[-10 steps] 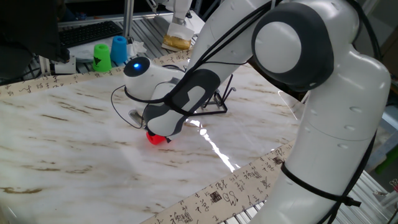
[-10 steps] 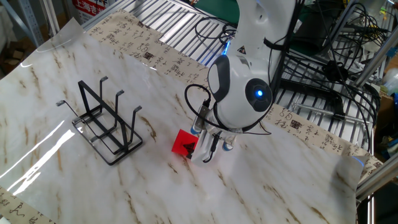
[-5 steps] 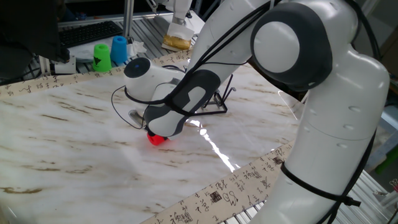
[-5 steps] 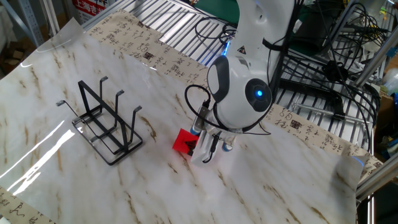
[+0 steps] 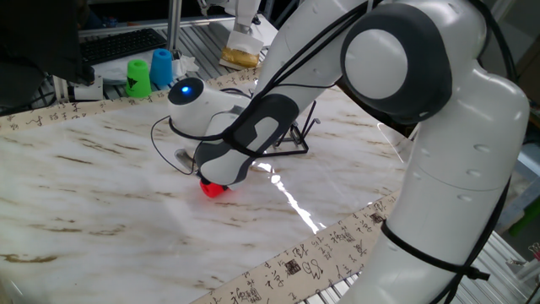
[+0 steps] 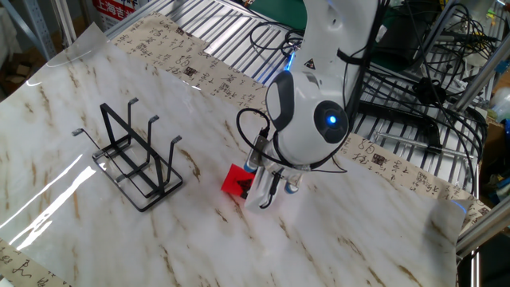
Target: Put the cup on the cup rack
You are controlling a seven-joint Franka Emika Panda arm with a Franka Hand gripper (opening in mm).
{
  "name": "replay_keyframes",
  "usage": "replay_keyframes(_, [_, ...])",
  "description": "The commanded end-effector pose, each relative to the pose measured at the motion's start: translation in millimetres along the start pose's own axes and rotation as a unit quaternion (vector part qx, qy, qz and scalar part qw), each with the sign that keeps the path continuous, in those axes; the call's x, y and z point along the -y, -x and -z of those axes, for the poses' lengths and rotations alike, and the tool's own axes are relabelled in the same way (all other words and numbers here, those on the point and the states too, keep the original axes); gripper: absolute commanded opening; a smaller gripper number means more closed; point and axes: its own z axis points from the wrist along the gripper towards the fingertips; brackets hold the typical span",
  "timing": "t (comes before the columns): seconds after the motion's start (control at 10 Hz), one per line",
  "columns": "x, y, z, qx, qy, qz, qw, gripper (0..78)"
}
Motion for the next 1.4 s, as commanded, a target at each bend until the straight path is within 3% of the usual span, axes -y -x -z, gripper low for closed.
replay_keyframes(0.1, [-12.9, 29.7, 52.4, -0.092, 0.056, 0.066, 0.9921, 1.4])
replay_keyframes(0.7, [-23.4, 38.4, 61.4, -0.094, 0.058, 0.111, 0.9877, 1.4])
replay_keyframes(0.9, [-29.8, 46.6, 71.5, -0.128, 0.06, 0.153, 0.9781, 1.4])
replay_keyframes(1.0, [-34.6, 52.3, 76.8, -0.153, 0.064, 0.169, 0.9716, 1.4])
replay_keyframes(1.1, [-36.9, 55.4, 79.6, -0.162, 0.066, 0.178, 0.9683, 1.4])
replay_keyframes(1.2, [-42.0, 64.8, 86.7, -0.176, 0.06, 0.204, 0.9612, 1.4])
replay_keyframes(1.4, [-41.8, 75.2, 90.1, -0.178, 0.058, 0.249, 0.9503, 1.4])
